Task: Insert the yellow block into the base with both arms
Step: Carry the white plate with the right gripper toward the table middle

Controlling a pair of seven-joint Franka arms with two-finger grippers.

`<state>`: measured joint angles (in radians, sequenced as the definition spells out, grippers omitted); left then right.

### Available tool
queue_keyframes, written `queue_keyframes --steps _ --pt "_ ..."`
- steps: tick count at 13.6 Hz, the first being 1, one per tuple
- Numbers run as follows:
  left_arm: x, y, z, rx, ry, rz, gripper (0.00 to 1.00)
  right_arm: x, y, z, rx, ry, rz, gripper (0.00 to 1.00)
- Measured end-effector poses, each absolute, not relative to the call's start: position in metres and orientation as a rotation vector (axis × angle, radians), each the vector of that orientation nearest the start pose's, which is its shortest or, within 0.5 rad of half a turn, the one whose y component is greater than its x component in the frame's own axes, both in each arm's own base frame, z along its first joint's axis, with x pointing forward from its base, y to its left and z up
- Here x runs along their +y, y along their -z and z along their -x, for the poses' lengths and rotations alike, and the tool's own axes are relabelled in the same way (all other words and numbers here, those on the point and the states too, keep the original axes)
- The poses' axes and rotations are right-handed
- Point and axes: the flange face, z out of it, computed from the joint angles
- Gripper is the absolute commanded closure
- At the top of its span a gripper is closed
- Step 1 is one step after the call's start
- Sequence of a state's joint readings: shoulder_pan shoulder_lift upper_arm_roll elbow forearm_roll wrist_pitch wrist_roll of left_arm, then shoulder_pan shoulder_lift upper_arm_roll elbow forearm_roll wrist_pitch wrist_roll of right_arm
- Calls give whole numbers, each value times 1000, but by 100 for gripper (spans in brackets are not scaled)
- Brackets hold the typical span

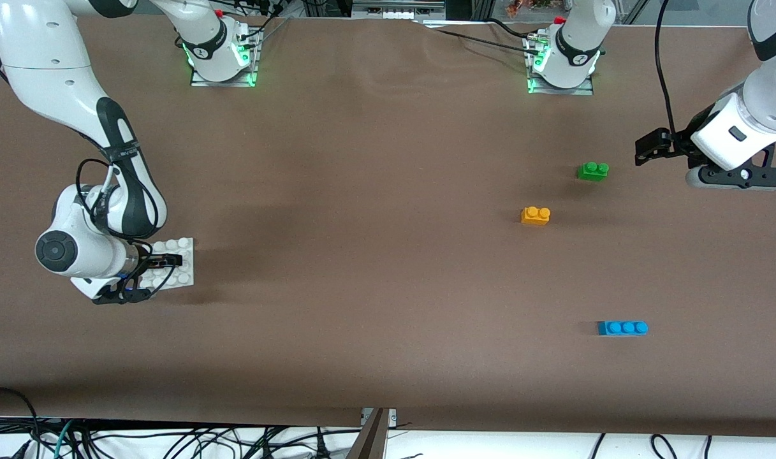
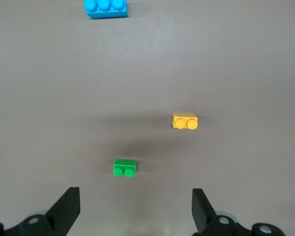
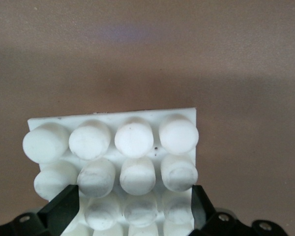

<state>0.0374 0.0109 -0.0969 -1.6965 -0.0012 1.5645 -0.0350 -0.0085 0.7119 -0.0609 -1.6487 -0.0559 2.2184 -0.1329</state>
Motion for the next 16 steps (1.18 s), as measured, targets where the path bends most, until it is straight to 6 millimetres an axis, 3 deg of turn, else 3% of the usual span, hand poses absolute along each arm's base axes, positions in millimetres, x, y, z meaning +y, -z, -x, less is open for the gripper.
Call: queue_keyframes --steps 3,7,13,16 --pt "-33 -559 -548 38 -224 3129 0 -21 -185 -671 -176 -206 3150 0" --pt "-33 -559 -548 38 -224 3129 0 26 -185 -676 -150 -134 3148 0" --pt "-33 -559 -548 38 -224 3129 0 150 -182 -669 26 17 3152 0" --pt "-33 -559 -548 38 -224 3129 0 204 -158 -656 57 47 3140 0"
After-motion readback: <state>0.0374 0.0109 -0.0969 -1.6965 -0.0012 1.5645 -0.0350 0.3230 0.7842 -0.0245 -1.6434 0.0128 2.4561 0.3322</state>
